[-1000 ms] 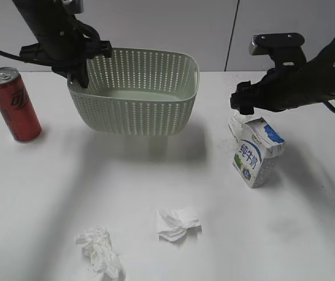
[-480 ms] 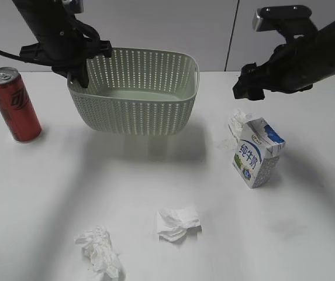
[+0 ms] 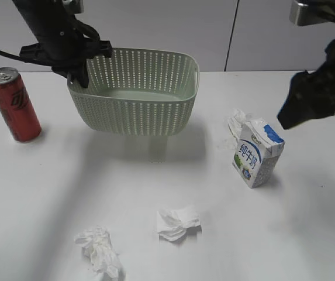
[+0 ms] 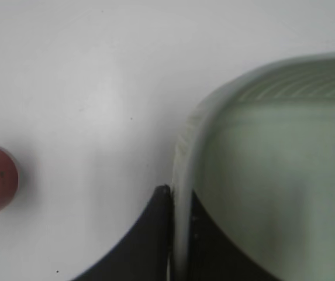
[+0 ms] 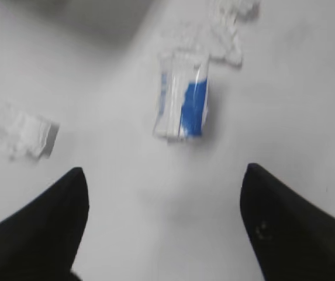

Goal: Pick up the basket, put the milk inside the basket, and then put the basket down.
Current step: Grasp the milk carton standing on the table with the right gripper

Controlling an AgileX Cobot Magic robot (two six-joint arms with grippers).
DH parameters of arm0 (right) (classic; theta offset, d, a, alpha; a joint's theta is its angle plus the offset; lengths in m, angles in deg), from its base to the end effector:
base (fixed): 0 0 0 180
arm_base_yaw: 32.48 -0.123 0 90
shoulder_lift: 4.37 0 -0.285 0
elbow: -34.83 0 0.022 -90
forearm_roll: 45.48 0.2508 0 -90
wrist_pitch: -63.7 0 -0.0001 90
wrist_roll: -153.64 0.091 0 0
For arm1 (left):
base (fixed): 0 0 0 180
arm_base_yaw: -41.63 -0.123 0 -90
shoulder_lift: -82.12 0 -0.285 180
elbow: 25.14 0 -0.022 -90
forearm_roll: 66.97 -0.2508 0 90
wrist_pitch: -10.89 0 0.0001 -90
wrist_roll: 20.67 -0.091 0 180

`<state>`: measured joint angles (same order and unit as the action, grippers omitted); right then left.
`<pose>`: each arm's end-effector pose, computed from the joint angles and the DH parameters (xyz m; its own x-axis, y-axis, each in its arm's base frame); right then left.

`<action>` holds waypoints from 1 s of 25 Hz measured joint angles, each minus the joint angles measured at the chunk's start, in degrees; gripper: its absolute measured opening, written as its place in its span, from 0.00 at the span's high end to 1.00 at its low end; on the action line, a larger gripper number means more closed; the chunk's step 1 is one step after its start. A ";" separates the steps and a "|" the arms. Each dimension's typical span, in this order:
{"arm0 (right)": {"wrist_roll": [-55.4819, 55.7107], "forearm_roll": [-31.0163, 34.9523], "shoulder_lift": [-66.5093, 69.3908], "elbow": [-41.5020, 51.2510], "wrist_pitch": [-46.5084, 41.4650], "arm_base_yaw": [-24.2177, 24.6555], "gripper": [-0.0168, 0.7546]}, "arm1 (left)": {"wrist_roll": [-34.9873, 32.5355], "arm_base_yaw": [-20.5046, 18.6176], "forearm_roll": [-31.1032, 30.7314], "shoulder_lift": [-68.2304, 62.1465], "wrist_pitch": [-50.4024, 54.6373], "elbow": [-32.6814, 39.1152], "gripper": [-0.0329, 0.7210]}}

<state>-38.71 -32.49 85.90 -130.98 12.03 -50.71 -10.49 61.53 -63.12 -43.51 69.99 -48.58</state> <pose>0.2675 0.1050 0.2852 -0.8336 -0.3506 -0.4268 -0.4400 0.8886 0.1294 0.4166 -0.1564 0.2371 -0.9456 0.1187 -0.3030 0.1617 0.9794 -0.1211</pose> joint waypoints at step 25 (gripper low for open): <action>10.74 -9.61 -67.31 33.85 -6.24 0.00 0.11 | 0.00 0.00 0.36 0.00 0.33 0.00 0.95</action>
<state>-27.97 -42.10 18.59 -97.13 5.79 -50.71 -10.49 61.53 -62.75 -43.51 70.32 -48.58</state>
